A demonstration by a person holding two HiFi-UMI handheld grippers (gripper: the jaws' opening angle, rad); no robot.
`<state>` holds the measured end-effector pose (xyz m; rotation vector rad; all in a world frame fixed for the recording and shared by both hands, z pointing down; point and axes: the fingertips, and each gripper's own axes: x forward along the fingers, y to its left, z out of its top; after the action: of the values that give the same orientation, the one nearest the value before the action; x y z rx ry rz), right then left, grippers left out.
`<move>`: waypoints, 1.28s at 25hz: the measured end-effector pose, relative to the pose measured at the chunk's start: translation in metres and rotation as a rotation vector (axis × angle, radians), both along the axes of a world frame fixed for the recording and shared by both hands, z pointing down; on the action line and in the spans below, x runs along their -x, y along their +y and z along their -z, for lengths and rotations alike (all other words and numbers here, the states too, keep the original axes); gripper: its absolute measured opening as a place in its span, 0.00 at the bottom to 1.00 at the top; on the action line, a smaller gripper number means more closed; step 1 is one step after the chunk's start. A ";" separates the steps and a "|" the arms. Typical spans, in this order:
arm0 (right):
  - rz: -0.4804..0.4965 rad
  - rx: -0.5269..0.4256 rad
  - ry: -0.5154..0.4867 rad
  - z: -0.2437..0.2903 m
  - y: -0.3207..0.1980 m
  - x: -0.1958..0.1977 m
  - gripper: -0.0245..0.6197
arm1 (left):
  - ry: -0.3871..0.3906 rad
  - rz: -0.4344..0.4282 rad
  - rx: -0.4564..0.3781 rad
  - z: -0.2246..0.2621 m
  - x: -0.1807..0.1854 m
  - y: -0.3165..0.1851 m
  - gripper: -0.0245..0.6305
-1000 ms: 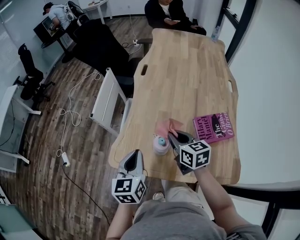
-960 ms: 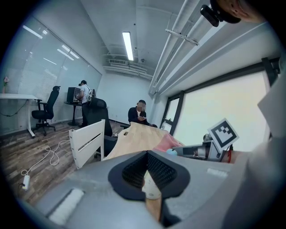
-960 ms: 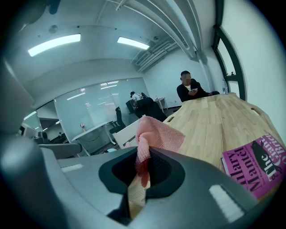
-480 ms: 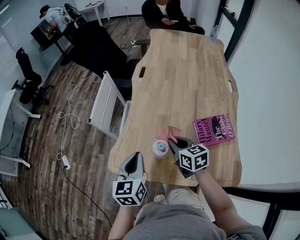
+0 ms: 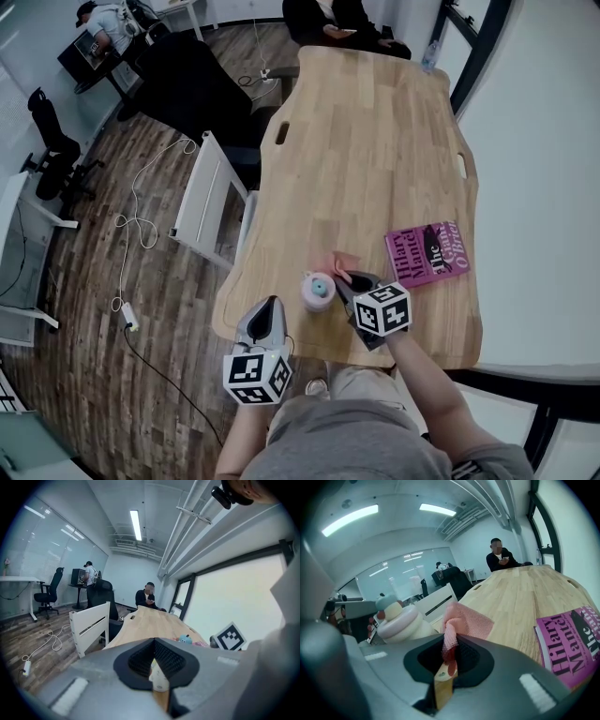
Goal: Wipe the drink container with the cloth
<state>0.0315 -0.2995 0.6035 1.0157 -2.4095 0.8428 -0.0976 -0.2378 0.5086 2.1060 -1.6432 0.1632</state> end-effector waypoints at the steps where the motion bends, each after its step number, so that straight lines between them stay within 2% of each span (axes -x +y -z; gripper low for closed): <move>1: 0.004 0.006 0.006 -0.004 0.000 -0.001 0.08 | 0.001 0.002 0.001 -0.001 0.000 0.000 0.04; 22: 0.033 0.154 0.142 -0.084 0.014 -0.009 0.08 | -0.003 0.042 0.014 -0.009 0.006 -0.003 0.04; 28: 0.021 0.157 0.153 -0.085 0.014 -0.011 0.08 | -0.005 0.037 -0.003 0.000 0.004 -0.004 0.04; 32: -0.033 0.113 0.152 -0.072 0.011 -0.021 0.08 | -0.006 0.030 -0.014 0.009 0.005 -0.002 0.04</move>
<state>0.0528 -0.2889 0.6750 1.0395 -2.1989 0.8699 -0.1024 -0.2400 0.4992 2.0918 -1.6833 0.1481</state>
